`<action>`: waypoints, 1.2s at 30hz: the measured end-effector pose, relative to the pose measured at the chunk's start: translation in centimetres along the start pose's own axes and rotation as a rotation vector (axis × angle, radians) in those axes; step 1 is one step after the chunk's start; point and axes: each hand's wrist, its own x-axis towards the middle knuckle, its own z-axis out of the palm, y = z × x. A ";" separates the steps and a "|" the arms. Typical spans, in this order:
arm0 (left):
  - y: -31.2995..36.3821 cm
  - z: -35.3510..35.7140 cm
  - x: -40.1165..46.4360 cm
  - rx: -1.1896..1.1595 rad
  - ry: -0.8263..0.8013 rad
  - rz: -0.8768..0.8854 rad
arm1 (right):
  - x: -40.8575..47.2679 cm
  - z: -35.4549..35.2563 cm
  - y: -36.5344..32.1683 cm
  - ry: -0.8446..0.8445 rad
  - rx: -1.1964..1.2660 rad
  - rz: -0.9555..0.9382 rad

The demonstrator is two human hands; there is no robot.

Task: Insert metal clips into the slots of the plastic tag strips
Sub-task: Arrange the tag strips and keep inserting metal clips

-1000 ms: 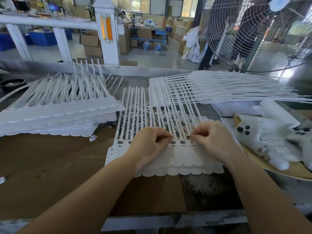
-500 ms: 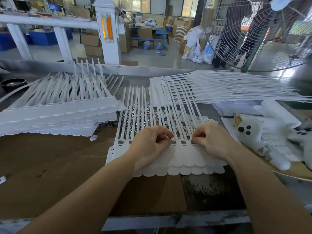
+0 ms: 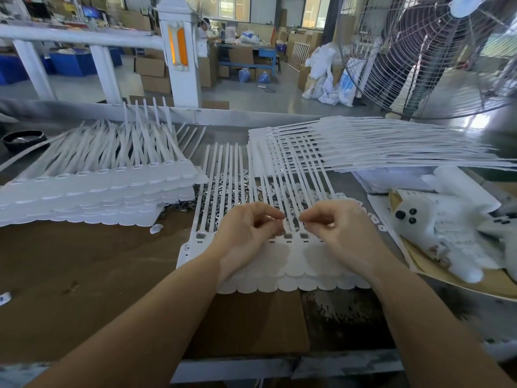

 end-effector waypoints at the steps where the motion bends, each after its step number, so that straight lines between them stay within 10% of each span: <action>1: 0.1 0.0 0.0 -0.006 -0.002 -0.001 | -0.2 0.3 -0.4 -0.027 0.068 -0.018; 14: -0.7 0.1 -0.5 0.187 -0.009 0.073 | -0.3 1.4 -1.0 0.027 0.258 0.124; 19: -1.3 0.6 -0.8 0.570 -0.054 0.258 | 0.1 -0.7 0.3 0.018 0.171 0.137; 36: -1.3 0.5 -0.7 0.552 -0.061 0.233 | 0.9 -3.1 1.7 -0.165 -0.261 0.275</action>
